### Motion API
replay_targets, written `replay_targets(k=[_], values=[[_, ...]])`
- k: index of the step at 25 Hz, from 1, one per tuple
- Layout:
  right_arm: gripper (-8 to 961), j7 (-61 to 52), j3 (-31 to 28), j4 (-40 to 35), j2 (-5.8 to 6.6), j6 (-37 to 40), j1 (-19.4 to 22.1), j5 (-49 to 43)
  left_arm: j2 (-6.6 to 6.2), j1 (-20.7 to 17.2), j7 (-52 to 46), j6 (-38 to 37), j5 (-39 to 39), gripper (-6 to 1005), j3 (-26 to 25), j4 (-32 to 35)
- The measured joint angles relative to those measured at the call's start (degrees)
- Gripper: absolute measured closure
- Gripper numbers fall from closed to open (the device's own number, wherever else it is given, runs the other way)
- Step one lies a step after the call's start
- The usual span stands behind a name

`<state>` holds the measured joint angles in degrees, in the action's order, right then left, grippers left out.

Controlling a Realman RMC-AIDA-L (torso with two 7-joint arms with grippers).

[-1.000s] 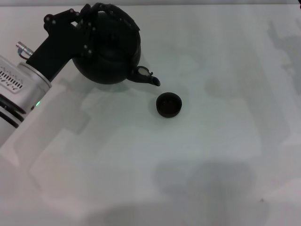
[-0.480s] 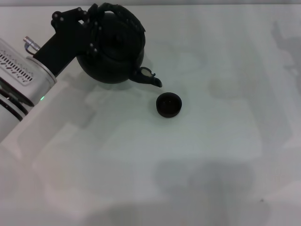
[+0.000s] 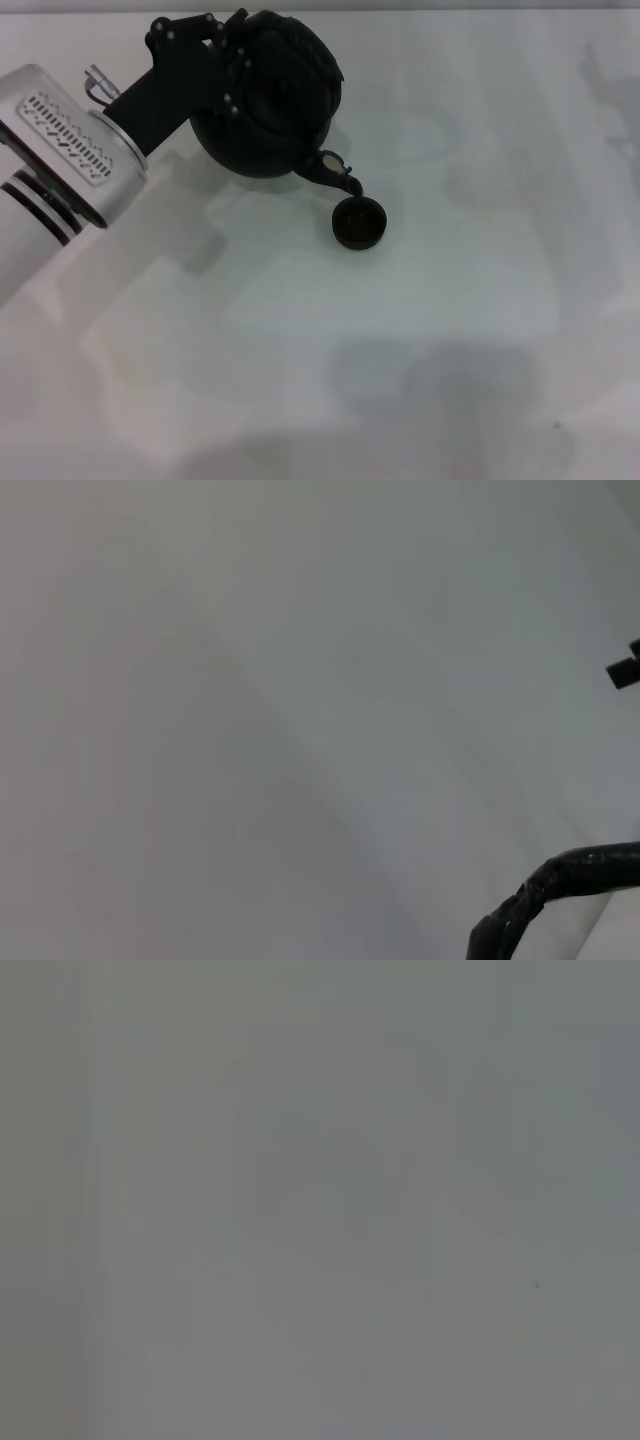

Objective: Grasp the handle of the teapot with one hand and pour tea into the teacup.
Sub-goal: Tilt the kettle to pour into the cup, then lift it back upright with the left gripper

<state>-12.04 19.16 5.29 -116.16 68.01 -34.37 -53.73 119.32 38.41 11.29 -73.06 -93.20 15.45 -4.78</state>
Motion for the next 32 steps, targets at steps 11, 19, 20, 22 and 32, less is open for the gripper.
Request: replay_targets(k=[11, 19, 20, 22, 32], values=[[111, 0.0, -0.1, -0.6, 0.15, 0.1, 0.0, 0.6, 0.04, -0.2, 2.5, 0.3, -1.1, 891, 0.0, -0.2], [111, 0.0, -0.1, -0.7, 0.15, 0.1, -0.1, 0.7, 0.1, -0.6, 5.1, 0.3, -1.3, 894, 0.0, -0.4], [111, 0.0, -0.1, -0.7, 0.15, 0.1, -0.1, 0.7, 0.11, -0.6, 5.1, 0.3, -1.3, 894, 0.0, -0.4], [111, 0.0, -0.1, -0.7, 0.13, 0.1, -0.1, 0.7, 0.12, -0.6, 5.1, 0.3, -1.3, 894, -0.1, -0.5], [112, 0.0, -0.6, -0.7, 0.06, 0.0, 0.0, 0.6, 0.15, -1.1, 4.5, 0.3, 0.0, 898, -2.7, -2.3]])
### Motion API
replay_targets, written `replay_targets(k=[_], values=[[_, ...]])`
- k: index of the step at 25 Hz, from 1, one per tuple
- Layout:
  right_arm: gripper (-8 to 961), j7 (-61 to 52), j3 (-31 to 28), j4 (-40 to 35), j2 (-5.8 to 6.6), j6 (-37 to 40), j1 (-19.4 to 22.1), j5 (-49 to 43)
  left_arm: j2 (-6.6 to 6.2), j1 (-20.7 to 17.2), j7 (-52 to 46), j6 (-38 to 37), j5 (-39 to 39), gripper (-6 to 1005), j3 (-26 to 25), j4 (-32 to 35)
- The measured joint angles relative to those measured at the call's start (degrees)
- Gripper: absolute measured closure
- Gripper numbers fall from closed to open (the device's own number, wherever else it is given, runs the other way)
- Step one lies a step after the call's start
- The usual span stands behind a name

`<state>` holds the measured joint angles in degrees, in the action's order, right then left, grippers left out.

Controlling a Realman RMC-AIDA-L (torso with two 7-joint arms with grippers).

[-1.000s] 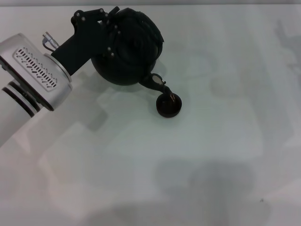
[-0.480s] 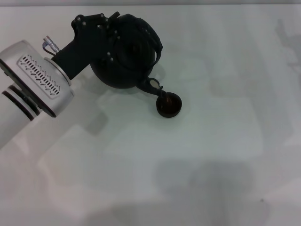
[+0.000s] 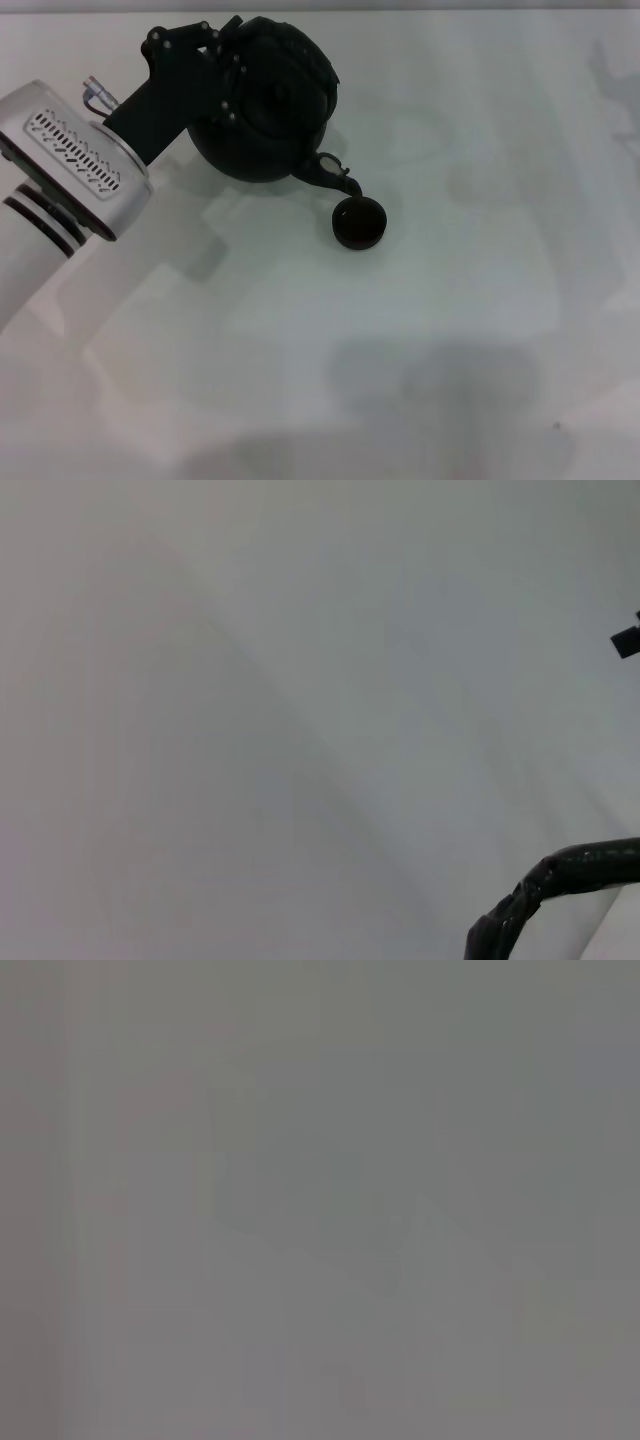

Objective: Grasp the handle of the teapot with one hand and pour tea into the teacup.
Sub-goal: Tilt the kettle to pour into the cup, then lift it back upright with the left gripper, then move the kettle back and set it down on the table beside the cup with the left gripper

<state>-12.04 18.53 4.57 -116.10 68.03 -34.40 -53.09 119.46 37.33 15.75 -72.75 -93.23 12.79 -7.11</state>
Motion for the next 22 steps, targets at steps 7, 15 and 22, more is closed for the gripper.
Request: replay_targets(k=[7, 15, 22], values=[[111, 0.0, -0.3, 0.0, -0.01, 0.1, 0.0, 0.0, 0.03, -0.4, -2.3, 0.0, 1.7, 899, -0.2, -1.0], [111, 0.0, -0.3, 0.1, -0.09, -0.1, 0.0, 0.7, 0.11, -1.7, -5.2, -0.6, 2.9, 898, -5.5, -3.0], [112, 0.0, -0.3, 0.1, -0.07, -0.4, -0.3, 0.7, 0.27, -6.5, -5.3, -2.3, 3.8, 898, -17.6, -9.0]])
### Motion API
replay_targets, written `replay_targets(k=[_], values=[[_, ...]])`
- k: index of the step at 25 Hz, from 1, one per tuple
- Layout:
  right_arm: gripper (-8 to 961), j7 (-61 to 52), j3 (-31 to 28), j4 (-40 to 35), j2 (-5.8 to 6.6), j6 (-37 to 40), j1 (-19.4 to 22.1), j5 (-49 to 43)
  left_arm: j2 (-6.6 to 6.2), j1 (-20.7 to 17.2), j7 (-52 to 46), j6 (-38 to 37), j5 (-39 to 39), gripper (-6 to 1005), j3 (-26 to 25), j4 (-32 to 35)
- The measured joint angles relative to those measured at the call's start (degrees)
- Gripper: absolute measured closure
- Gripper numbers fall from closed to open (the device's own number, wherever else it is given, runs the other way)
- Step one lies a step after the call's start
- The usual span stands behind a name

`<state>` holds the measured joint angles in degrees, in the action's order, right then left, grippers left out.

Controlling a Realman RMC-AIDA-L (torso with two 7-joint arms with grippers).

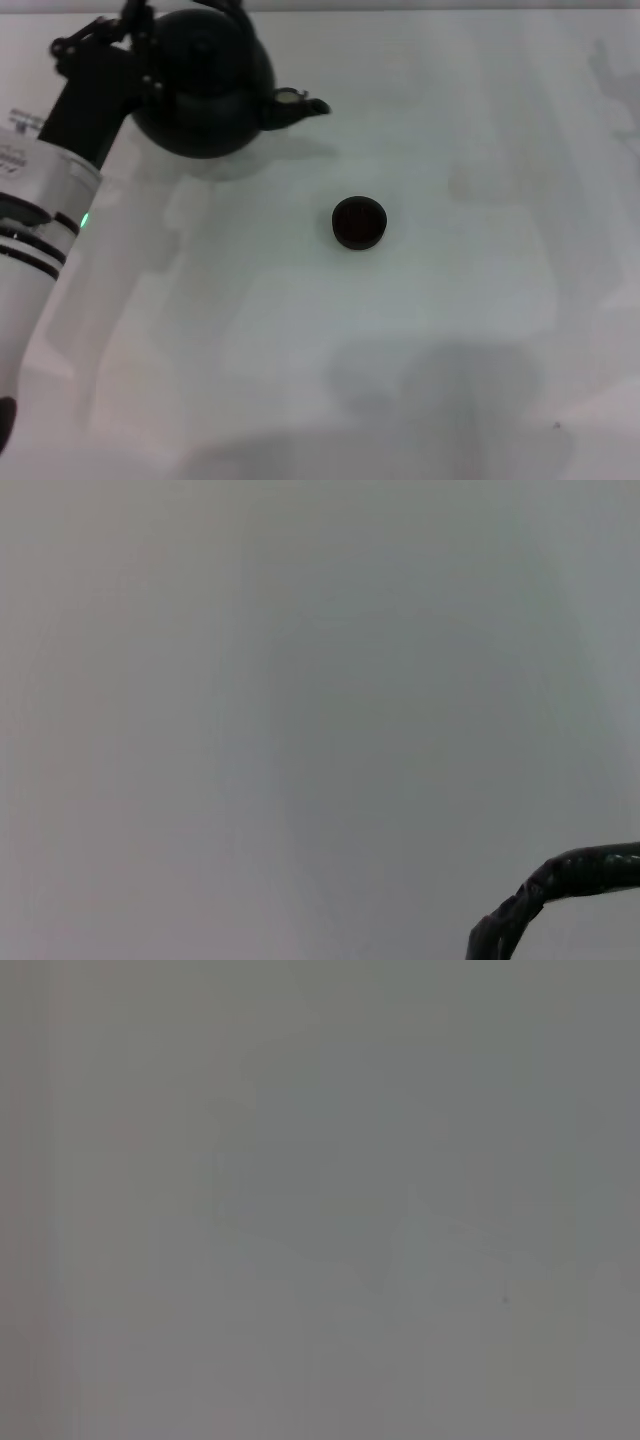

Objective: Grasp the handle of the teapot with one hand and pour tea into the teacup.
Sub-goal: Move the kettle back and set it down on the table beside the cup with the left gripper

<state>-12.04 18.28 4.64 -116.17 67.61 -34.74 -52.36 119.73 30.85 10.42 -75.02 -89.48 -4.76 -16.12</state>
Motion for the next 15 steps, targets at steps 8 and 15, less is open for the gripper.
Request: replay_targets(k=[8, 15], values=[[112, 0.0, -0.6, -0.1, 0.15, -0.1, -0.9, 0.0, 0.07, -3.8, -8.5, 0.0, 5.6, 899, -1.9, -3.2], [112, 0.0, -0.6, -0.2, 0.2, -0.1, -1.2, 0.0, 0.13, -3.8, -10.3, 2.3, 5.8, 898, -1.8, -3.3]])
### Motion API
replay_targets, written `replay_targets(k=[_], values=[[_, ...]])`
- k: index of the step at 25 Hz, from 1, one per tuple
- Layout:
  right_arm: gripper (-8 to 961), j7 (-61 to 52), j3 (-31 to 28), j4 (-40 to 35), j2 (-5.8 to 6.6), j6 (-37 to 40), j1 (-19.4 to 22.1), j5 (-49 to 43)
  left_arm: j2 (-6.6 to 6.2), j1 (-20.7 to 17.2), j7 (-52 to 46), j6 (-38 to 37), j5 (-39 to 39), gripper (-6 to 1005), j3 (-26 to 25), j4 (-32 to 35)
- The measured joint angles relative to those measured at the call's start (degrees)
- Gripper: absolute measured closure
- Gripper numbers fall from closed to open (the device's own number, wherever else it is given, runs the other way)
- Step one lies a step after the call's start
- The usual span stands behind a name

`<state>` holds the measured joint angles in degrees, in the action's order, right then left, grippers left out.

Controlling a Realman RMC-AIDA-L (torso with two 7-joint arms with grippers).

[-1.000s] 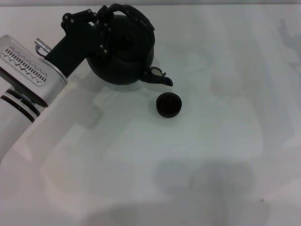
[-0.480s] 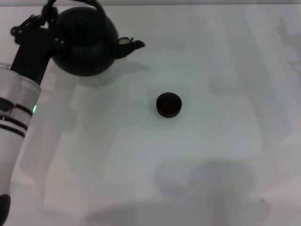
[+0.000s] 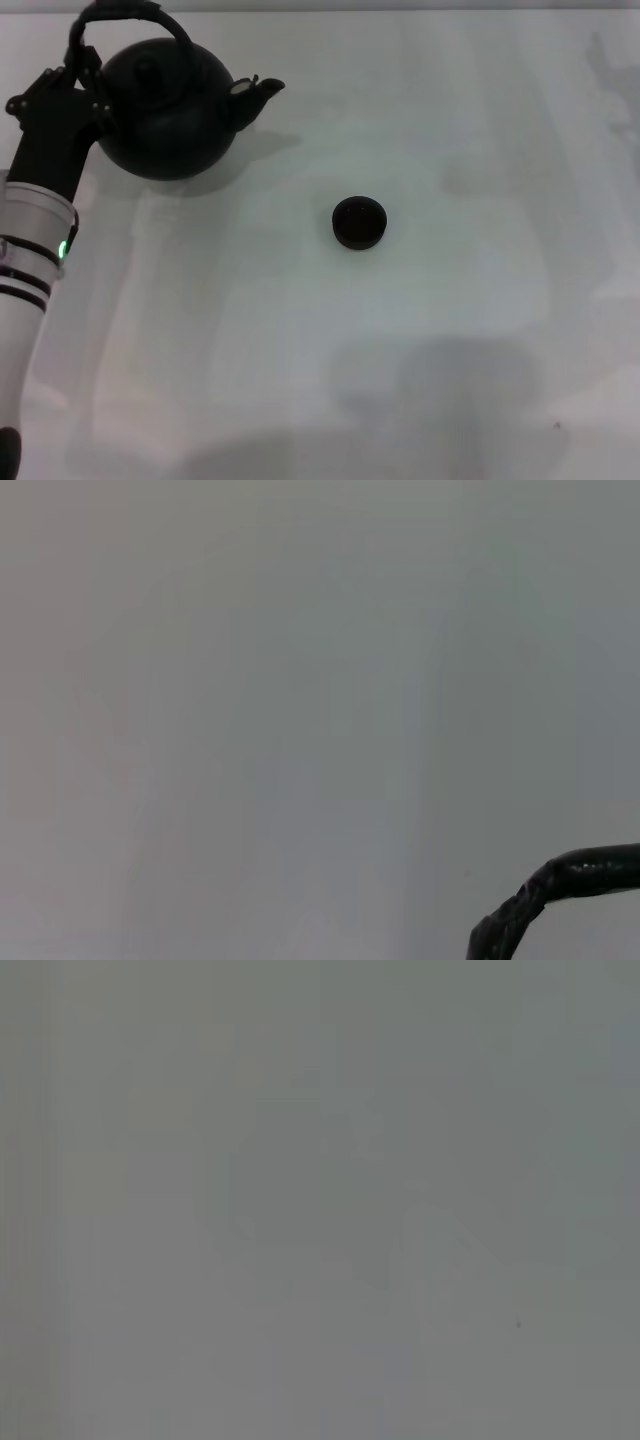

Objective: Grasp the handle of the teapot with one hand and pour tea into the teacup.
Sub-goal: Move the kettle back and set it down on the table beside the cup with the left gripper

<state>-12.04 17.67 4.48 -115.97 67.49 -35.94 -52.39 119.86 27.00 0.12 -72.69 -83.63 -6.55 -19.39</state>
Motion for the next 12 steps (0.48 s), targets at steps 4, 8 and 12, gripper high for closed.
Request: replay_targets(k=[4, 8, 12], values=[[112, 0.0, 0.0, 0.0, 0.05, 0.0, 0.0, 0.0, 0.02, 0.5, 0.3, 2.4, -0.2, 898, 0.1, 0.2], [112, 0.0, 0.0, 0.0, 0.05, 0.0, 0.0, 0.0, 0.03, 0.9, 0.4, 4.5, -0.5, 897, 0.2, 0.4], [112, 0.0, 0.0, 0.0, 0.0, 0.0, 0.0, 0.0, 0.02, 1.1, 1.4, 5.3, -0.6, 897, 0.4, 0.4]])
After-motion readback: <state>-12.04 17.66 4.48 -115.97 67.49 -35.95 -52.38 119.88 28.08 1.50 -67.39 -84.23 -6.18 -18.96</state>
